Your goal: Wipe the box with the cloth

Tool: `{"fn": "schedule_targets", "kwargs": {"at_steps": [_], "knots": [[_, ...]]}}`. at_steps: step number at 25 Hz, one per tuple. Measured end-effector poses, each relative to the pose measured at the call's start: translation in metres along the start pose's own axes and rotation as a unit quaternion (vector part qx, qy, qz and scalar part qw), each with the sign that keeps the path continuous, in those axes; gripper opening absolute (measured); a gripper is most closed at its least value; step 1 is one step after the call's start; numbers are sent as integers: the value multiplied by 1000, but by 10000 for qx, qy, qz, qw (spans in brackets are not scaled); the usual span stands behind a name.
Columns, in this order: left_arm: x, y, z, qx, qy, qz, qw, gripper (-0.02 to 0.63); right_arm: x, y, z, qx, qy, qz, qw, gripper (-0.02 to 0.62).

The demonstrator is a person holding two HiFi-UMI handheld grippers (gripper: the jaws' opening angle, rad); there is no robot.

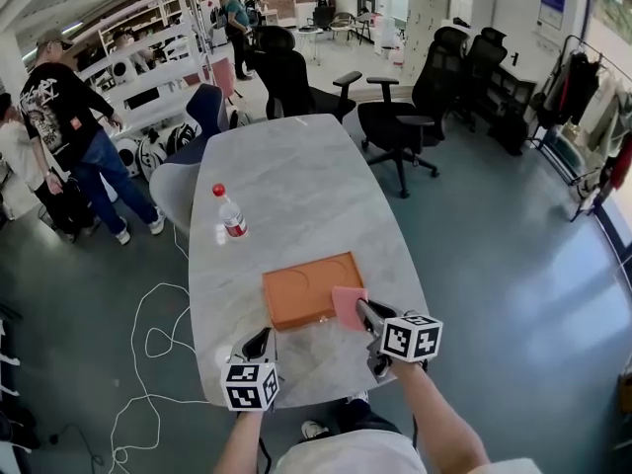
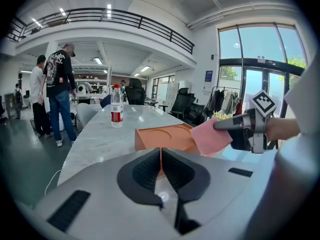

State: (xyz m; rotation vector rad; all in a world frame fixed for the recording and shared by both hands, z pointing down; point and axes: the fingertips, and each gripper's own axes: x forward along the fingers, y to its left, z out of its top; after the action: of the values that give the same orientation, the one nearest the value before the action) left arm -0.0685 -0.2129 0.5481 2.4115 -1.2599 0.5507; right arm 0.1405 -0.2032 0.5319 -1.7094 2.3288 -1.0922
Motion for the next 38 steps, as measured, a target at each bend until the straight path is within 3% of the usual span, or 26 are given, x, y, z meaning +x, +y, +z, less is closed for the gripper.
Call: {"fn": "schedule_targets", "kwargs": {"at_steps": [8,20,27,38], "knots": [[-13,9,-9,13,-17,-76,10000,15,4,58,-16,-317,54,546,9980,15],[-33,19,-30,-101,63,-61,9999,15,42,123,-81,-1002,441,1199,9867,15],[-41,34,-39,-39,160,115,9998,15,72,125,-109,-1188,391,1106,9860,15],[-43,36,-40,95,224,150,9996,15,85,93,-115,-1060,331,434,9929,15]]}}
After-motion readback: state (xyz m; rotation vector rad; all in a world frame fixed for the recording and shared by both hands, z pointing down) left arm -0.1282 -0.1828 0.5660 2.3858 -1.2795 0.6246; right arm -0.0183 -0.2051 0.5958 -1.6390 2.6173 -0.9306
